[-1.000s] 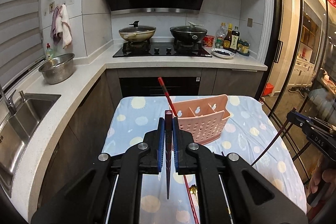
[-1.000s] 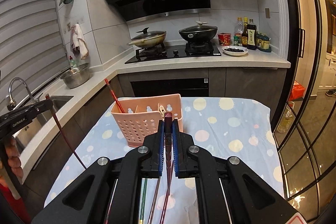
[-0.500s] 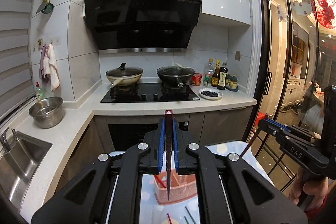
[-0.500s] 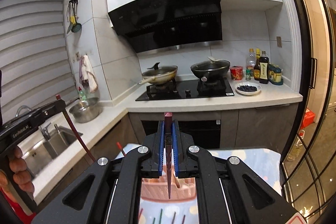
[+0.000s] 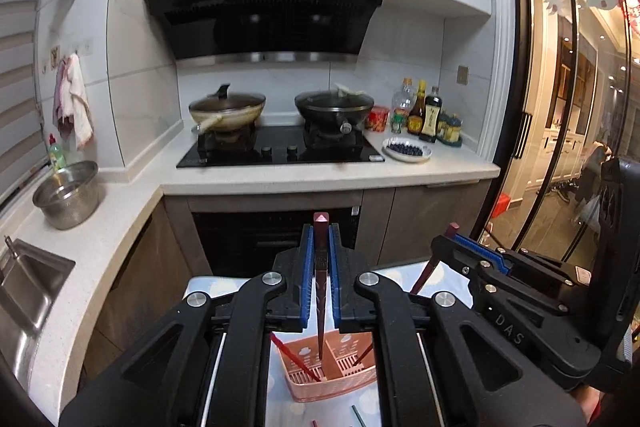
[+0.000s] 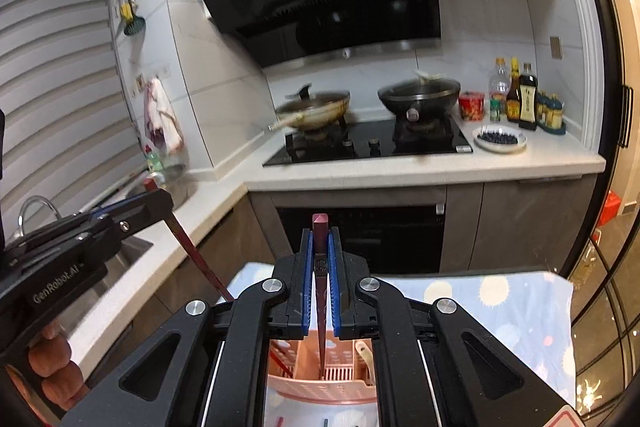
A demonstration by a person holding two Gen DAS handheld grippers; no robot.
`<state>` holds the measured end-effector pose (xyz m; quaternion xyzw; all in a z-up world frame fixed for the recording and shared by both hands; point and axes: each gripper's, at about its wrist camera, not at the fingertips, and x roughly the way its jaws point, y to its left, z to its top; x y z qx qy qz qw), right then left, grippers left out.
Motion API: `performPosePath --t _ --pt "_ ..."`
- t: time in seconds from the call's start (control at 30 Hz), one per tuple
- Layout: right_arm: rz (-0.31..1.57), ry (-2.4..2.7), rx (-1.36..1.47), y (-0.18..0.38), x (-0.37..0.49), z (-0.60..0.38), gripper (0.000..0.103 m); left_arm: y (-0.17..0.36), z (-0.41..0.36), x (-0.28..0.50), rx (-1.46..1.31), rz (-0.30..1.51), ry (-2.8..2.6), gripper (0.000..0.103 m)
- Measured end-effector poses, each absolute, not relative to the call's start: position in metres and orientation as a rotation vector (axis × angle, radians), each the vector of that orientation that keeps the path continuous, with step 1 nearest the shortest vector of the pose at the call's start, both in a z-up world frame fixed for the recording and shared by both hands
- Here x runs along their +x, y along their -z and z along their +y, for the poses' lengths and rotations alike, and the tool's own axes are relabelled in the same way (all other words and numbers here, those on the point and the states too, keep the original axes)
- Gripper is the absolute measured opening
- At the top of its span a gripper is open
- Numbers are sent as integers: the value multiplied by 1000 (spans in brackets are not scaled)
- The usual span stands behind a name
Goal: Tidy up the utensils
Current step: 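Carry both chopsticks over the pink holder and lower them in, then open both tools and withdraw them from the pink holder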
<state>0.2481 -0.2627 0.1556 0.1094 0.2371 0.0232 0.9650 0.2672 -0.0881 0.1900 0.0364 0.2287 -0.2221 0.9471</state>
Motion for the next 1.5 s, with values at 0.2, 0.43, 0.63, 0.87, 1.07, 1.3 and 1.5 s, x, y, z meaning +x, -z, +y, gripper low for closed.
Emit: performPosePath --t 0.2,0.43,0.63,0.87,1.07,1.3,1.5 --pt "583 -10 242 -107 268 -269 7 -151 -83 289 67 557 430 7" --pt "577 40 231 -89 264 -271 34 -130 -76 291 58 574 377 41" --pt "537 55 211 -93 245 -271 43 -126 -68 281 70 553 343 53" --pt "538 34 220 -93 213 -269 43 -117 -62 259 93 560 332 54" --pt "557 44 219 -81 179 -265 44 -98 -52 233 107 591 336 57" --pt "617 102 161 -45 130 -254 44 -57 -40 203 118 684 311 57" --pt "718 133 140 -3 91 -250 44 -15 -27 180 125 796 284 57"
